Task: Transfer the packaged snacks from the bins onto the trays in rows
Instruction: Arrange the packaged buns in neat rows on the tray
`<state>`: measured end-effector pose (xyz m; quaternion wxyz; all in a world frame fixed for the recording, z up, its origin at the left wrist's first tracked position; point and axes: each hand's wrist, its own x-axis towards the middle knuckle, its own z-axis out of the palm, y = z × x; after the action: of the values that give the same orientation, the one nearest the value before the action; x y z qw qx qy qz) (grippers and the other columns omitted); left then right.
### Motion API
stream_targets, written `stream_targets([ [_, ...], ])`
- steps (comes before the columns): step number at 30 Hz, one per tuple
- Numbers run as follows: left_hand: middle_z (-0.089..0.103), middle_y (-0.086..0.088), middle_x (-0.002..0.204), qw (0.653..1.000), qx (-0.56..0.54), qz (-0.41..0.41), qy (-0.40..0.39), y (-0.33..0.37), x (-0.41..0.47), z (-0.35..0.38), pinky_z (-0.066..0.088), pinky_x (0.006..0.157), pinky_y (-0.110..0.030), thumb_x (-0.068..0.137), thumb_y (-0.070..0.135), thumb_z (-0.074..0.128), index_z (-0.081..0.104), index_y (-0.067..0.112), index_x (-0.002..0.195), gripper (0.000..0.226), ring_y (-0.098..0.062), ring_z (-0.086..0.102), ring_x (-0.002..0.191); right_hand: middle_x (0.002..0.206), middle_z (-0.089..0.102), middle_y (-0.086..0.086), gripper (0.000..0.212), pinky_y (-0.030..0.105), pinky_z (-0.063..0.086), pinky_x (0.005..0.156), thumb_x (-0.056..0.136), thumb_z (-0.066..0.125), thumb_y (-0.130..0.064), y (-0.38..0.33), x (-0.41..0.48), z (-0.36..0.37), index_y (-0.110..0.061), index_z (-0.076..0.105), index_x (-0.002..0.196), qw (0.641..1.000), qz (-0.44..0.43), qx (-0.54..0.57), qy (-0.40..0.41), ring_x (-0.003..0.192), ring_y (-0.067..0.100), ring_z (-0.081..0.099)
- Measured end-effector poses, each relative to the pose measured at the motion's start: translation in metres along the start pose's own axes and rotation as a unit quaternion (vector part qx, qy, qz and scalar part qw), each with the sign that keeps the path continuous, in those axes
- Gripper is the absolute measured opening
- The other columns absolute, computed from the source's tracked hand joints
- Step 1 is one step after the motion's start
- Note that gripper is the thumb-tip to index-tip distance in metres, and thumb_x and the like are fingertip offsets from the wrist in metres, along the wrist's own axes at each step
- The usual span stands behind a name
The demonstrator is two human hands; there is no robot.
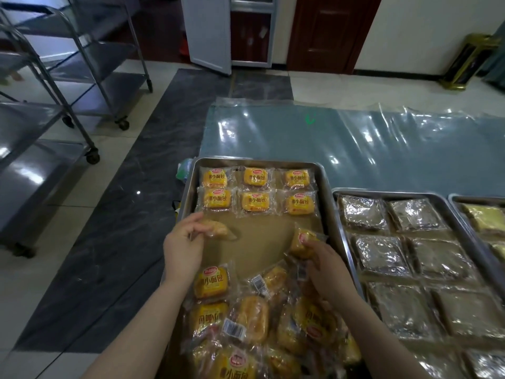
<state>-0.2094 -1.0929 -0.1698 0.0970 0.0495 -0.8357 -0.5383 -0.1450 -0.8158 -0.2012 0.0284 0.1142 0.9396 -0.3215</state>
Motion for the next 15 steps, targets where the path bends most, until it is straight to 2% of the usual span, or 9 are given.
stream_targets([
  [2, 0.052, 0.014, 0.126, 0.999, 0.027, -0.035, -0.025, -0.011, 0.004, 0.009, 0.035, 0.1, -0.028, 0.084, -0.002, 0.059, 0.07, 0.025, 0.066, 0.034, -0.004, 0.046, 0.115, 0.144, 0.041, -0.005, 0.049, 0.033, 0.036, 0.106, 0.09, 0.053, -0.004, -0.001, 0.008, 0.0, -0.024, 0.051, 0.135, 1.0, 0.0, -0.017, -0.008, 0.13, 0.022, 0.041],
  [4, 0.049, 0.012, 0.129, 0.995, 0.036, -0.081, -0.035, -0.021, 0.008, 0.012, 0.035, 0.102, -0.033, 0.083, -0.002, 0.059, 0.07, 0.019, 0.064, 0.031, -0.008, 0.043, 0.119, 0.147, 0.038, -0.004, 0.049, 0.038, 0.035, 0.109, 0.09, 0.055, -0.006, -0.001, 0.015, 0.001, -0.024, 0.051, 0.135, 0.999, 0.008, -0.031, -0.019, 0.131, 0.024, 0.039],
  [5, 0.051, 0.01, 0.128, 0.994, 0.033, -0.099, -0.041, -0.026, 0.01, 0.012, 0.038, 0.099, -0.034, 0.083, -0.004, 0.058, 0.07, 0.017, 0.064, 0.031, -0.011, 0.046, 0.118, 0.147, 0.038, -0.004, 0.048, 0.039, 0.036, 0.109, 0.09, 0.056, -0.007, 0.0, 0.017, 0.002, -0.024, 0.052, 0.134, 0.999, 0.01, -0.036, -0.022, 0.129, 0.024, 0.04],
  [7, 0.059, 0.007, 0.12, 0.989, 0.016, -0.134, -0.062, -0.032, 0.01, 0.008, 0.045, 0.083, -0.026, 0.084, -0.007, 0.052, 0.069, 0.015, 0.066, 0.033, -0.014, 0.054, 0.109, 0.144, 0.04, -0.003, 0.047, 0.037, 0.038, 0.106, 0.089, 0.058, -0.008, 0.001, 0.021, 0.004, -0.024, 0.054, 0.132, 0.999, 0.01, -0.032, -0.02, 0.126, 0.022, 0.043],
  [9, 0.061, 0.01, 0.111, 0.987, 0.014, -0.146, -0.062, -0.031, 0.008, 0.003, 0.047, 0.074, -0.025, 0.088, -0.002, 0.049, 0.067, 0.023, 0.077, 0.032, -0.013, 0.057, 0.1, 0.137, 0.043, -0.004, 0.044, 0.03, 0.042, 0.099, 0.088, 0.062, -0.015, 0.002, 0.023, 0.004, -0.026, 0.056, 0.13, 1.0, 0.009, -0.028, -0.008, 0.119, 0.019, 0.048],
  [11, 0.059, 0.009, 0.114, 0.992, 0.046, -0.107, -0.052, -0.028, 0.003, 0.002, 0.05, 0.082, -0.032, 0.089, 0.007, 0.054, 0.058, 0.033, 0.096, 0.027, -0.015, 0.057, 0.107, 0.127, 0.046, -0.004, 0.042, 0.029, 0.044, 0.09, 0.086, 0.065, -0.024, 0.002, 0.025, 0.003, -0.03, 0.056, 0.127, 0.998, 0.014, -0.054, -0.001, 0.113, 0.019, 0.049],
  [12, 0.053, 0.006, 0.126, 0.992, 0.1, -0.068, -0.045, -0.027, 0.0, 0.002, 0.047, 0.092, -0.035, 0.088, 0.008, 0.057, 0.055, 0.033, 0.107, 0.031, -0.016, 0.051, 0.118, 0.124, 0.047, -0.003, 0.043, 0.031, 0.044, 0.089, 0.085, 0.066, -0.027, 0.0, 0.027, 0.002, -0.033, 0.055, 0.126, 0.996, 0.015, -0.085, 0.001, 0.113, 0.021, 0.047],
  [13, 0.044, 0.004, 0.139, 0.985, 0.165, -0.017, -0.041, -0.026, -0.005, 0.005, 0.041, 0.102, -0.037, 0.086, 0.008, 0.059, 0.052, 0.03, 0.118, 0.04, -0.016, 0.042, 0.128, 0.124, 0.048, -0.001, 0.043, 0.036, 0.043, 0.092, 0.084, 0.067, -0.028, -0.001, 0.028, 0.002, -0.034, 0.055, 0.125, 0.993, 0.012, -0.121, 0.005, 0.114, 0.023, 0.044],
  [15, 0.029, 0.005, 0.15, 0.961, 0.254, 0.083, -0.067, -0.023, -0.016, 0.015, 0.031, 0.109, -0.036, 0.083, 0.007, 0.061, 0.049, 0.029, 0.128, 0.051, -0.016, 0.03, 0.136, 0.13, 0.046, 0.002, 0.045, 0.045, 0.036, 0.102, 0.084, 0.068, -0.024, -0.006, 0.032, 0.004, -0.035, 0.055, 0.125, 0.987, -0.004, -0.163, 0.007, 0.124, 0.027, 0.036],
])
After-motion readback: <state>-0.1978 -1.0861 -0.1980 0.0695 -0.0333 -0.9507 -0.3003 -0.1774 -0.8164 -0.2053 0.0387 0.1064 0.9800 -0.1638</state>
